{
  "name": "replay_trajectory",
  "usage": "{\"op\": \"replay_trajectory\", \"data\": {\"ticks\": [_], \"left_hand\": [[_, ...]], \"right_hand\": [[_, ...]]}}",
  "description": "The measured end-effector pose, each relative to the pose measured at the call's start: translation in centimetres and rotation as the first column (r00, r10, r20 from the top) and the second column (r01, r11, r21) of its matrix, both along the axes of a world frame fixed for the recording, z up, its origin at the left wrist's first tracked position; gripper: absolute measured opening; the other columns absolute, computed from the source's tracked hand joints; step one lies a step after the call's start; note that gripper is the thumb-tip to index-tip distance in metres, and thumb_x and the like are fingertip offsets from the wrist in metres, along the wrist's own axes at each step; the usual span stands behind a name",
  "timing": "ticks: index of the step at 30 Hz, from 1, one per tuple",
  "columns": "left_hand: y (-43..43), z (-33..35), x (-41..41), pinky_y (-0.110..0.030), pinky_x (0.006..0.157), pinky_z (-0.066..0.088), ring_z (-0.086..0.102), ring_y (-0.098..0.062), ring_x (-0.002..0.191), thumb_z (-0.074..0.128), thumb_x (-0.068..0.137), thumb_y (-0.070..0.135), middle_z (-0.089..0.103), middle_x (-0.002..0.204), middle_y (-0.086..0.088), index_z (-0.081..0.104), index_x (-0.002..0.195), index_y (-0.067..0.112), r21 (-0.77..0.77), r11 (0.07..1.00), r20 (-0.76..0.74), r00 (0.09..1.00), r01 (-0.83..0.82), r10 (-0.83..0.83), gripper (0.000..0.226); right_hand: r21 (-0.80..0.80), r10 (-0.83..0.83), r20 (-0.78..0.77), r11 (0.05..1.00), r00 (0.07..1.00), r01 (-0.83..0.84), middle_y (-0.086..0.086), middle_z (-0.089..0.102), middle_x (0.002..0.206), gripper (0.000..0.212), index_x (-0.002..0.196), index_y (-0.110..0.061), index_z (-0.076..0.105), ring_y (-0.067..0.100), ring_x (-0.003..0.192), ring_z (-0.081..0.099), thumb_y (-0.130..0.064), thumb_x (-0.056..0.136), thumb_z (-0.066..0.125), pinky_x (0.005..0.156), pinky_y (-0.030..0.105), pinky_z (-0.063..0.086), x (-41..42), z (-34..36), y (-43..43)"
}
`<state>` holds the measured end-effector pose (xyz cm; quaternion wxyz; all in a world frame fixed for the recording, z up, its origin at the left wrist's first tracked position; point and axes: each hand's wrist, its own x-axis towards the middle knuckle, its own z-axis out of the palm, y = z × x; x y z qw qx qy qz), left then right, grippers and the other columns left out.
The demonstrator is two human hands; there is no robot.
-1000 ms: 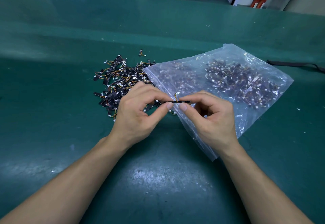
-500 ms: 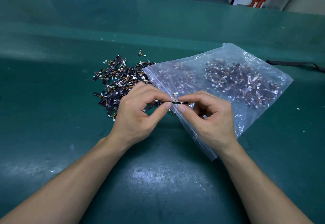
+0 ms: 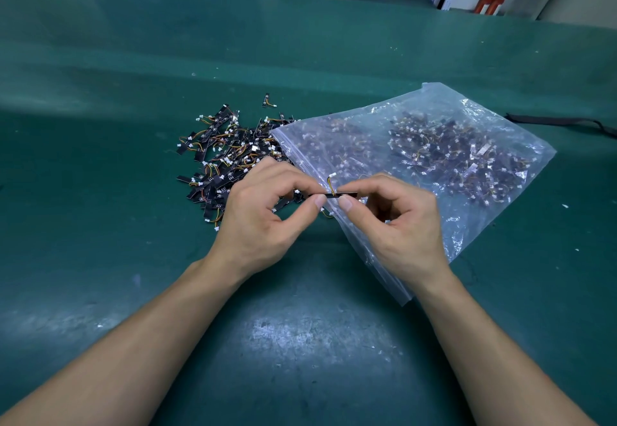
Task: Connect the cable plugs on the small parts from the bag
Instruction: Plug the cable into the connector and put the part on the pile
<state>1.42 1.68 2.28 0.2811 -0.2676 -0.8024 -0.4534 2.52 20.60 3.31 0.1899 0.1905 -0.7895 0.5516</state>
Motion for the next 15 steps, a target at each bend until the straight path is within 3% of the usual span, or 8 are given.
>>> {"op": "replay_trajectory", "data": {"ticks": [9, 15], "left_hand": [[-0.06, -0.14, 0.02, -0.037, 0.073, 0.047, 0.061, -0.026, 0.081, 0.069, 0.089, 0.019, 0.07, 0.088, 0.002, 0.073, 0.092, 0.013, -0.002, 0.999, 0.057, 0.998, 0.035, -0.035, 0.008], [-0.01, -0.15, -0.18, -0.038, 0.072, 0.045, 0.056, -0.026, 0.074, 0.07, 0.089, 0.012, 0.068, 0.081, 0.002, 0.073, 0.086, 0.011, -0.021, 1.0, 0.008, 1.0, 0.009, -0.008, 0.005]], "right_hand": [[0.022, -0.008, 0.005, 1.0, 1.0, 0.008, -0.02, 0.062, 0.067, 0.009, 0.084, -0.023, 0.074, 0.004, 0.05, 0.044, -0.015, 0.088, 0.073, 0.054, 0.011, 0.033, -0.26, -0.26, 0.07], [0.001, -0.002, 0.015, 1.0, 1.0, 0.002, -0.021, 0.061, 0.066, 0.01, 0.087, -0.032, 0.072, 0.003, 0.05, 0.043, -0.023, 0.088, 0.074, 0.054, 0.011, 0.032, -0.15, -0.06, -0.03]]}}
